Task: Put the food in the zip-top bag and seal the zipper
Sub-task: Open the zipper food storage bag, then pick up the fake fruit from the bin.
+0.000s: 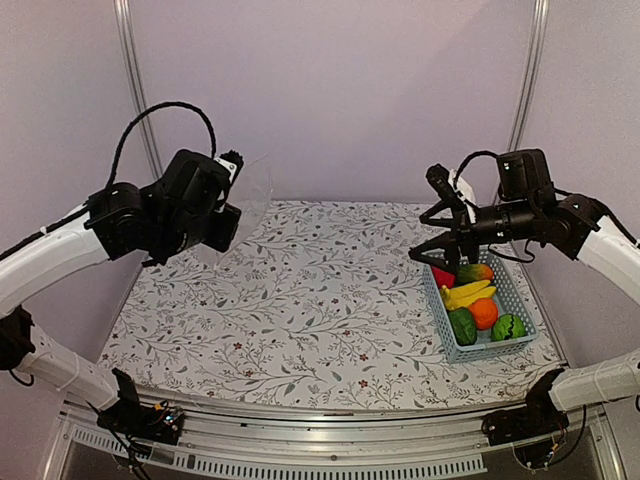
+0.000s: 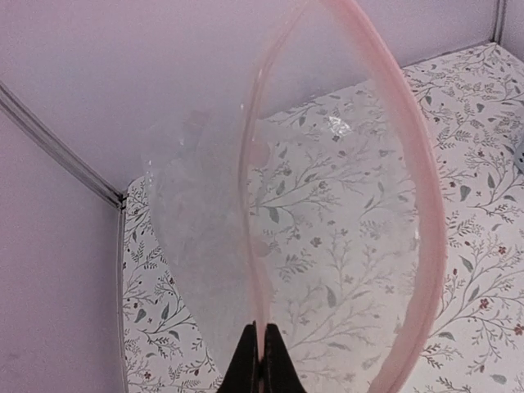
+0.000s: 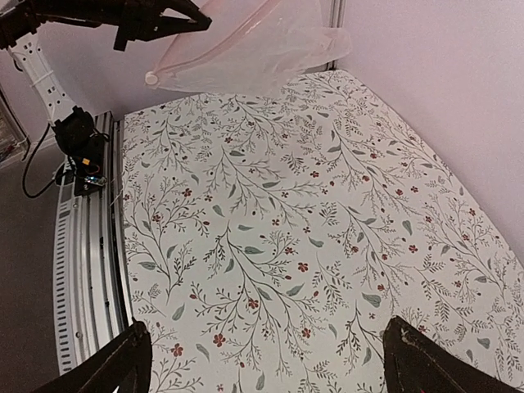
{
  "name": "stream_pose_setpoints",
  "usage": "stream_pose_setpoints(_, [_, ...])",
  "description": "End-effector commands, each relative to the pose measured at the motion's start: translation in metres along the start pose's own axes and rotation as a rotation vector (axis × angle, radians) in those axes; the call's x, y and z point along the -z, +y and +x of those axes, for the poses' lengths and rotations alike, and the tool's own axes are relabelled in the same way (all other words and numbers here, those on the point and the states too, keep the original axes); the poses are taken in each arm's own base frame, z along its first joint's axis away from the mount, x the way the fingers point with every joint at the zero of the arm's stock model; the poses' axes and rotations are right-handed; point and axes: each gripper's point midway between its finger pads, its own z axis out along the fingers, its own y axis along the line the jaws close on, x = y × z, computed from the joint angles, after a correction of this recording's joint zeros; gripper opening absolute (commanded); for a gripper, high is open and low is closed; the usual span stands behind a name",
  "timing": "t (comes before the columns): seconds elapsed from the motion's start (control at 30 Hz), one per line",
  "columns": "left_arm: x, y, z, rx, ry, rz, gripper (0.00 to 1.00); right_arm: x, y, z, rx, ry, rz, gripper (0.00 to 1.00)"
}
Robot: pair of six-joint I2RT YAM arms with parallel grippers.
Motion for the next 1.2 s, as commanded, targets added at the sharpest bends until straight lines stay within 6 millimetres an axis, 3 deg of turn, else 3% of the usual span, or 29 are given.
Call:
stream_pose_setpoints(0.0, [-0.022,-0.051,0.015,-0.158,0.032,0.183,0.0,0.027,-0.019,0.022,0.011,0.0,0.095,0.98])
stream_pose_setpoints(0.23, [-0.082,-0.146,0.015,-0.249,0.067,0.357,0.0,0.039,-0.071,0.069,-0.113,0.127,0.29,0.98])
stream_pose_setpoints(0.43, [-0.123,-0.194,0.034,-0.316,0.128,0.425,0.0,0.041,-0.089,0.122,-0.14,0.243,0.331,0.95])
stream_pose_setpoints(0.57, [-0.114,-0.201,0.041,-0.245,0.14,0.525,0.0,0.035,-0.094,0.156,-0.126,0.359,0.341,0.9])
stream_pose_setpoints(0.7, [-0.104,-0.197,0.039,-0.202,0.092,0.556,0.0,0.028,-0.099,0.174,-0.131,0.406,0.346,0.91])
stream_pose_setpoints(0.9, [-0.12,-0.179,0.039,-0.173,0.083,0.497,0.0,0.017,-0.119,0.199,-0.138,0.475,0.391,0.86])
stream_pose_setpoints(1.03, [-0.121,-0.173,0.045,-0.141,0.094,0.474,0.0,0.006,-0.124,0.206,-0.19,0.484,0.371,0.66])
stream_pose_setpoints(1.17, [-0.108,-0.183,0.043,-0.091,0.128,0.537,0.0,-0.001,-0.136,0.194,-0.229,0.462,0.378,0.64])
